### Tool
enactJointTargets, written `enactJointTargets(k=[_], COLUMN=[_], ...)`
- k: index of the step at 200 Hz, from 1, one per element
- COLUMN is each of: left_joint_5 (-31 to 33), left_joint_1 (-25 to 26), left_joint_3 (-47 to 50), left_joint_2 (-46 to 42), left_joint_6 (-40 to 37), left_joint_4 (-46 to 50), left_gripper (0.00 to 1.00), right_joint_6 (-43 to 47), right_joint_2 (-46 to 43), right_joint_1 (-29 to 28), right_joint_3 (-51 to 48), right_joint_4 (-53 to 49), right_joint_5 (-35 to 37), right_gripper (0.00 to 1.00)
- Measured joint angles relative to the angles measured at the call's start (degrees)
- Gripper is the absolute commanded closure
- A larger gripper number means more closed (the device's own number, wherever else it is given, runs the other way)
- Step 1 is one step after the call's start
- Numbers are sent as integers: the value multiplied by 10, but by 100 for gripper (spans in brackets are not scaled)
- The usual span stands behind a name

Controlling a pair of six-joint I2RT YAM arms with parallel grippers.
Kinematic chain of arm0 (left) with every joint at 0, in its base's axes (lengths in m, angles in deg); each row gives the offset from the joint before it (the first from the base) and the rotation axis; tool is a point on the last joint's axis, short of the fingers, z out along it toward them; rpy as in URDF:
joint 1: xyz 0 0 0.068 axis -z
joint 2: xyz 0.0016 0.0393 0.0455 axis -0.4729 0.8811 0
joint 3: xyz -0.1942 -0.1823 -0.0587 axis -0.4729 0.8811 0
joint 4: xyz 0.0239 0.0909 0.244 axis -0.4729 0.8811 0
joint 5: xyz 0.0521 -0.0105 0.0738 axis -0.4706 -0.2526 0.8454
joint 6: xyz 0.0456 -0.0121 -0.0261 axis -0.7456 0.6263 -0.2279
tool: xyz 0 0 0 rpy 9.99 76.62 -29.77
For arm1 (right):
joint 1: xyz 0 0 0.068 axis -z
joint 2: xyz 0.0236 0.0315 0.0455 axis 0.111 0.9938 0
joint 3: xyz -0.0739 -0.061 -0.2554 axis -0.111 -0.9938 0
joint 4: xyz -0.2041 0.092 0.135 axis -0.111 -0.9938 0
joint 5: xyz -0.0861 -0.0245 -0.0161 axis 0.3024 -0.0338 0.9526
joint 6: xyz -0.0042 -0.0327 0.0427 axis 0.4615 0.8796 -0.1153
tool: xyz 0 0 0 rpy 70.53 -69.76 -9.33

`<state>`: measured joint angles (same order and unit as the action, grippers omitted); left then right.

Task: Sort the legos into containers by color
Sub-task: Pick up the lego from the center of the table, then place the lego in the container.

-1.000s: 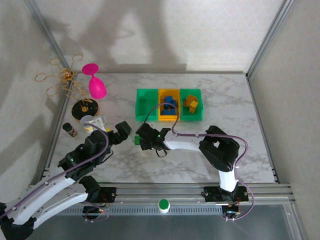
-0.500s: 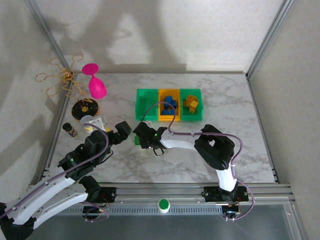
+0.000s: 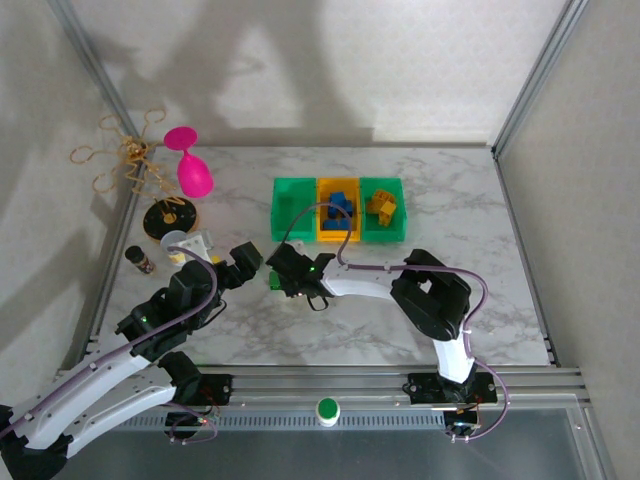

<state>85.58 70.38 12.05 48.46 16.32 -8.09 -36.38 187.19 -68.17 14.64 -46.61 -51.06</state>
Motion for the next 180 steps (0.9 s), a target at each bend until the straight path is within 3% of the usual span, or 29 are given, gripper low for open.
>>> enactJointTargets(k=[57,103,180], left_joint_5=[0,-1,-18], left_joint_1=[0,-5,-56], left_joint_3=[-2,-11,-28], left_joint_2=[19,59,104], left_joint_6=[-7,-15,-35], left_joint_4=[-12,-45,-90], left_gripper=[0,0,1], right_joint_6=[10,37,72], right_joint_2=[-56,-57,55], right_joint_1=[7,57,122], right_joint_3=[17,80,232], right_joint_4=[-31,-40,-39], right_joint_5=[12,17,13], right_gripper=[68,68,68])
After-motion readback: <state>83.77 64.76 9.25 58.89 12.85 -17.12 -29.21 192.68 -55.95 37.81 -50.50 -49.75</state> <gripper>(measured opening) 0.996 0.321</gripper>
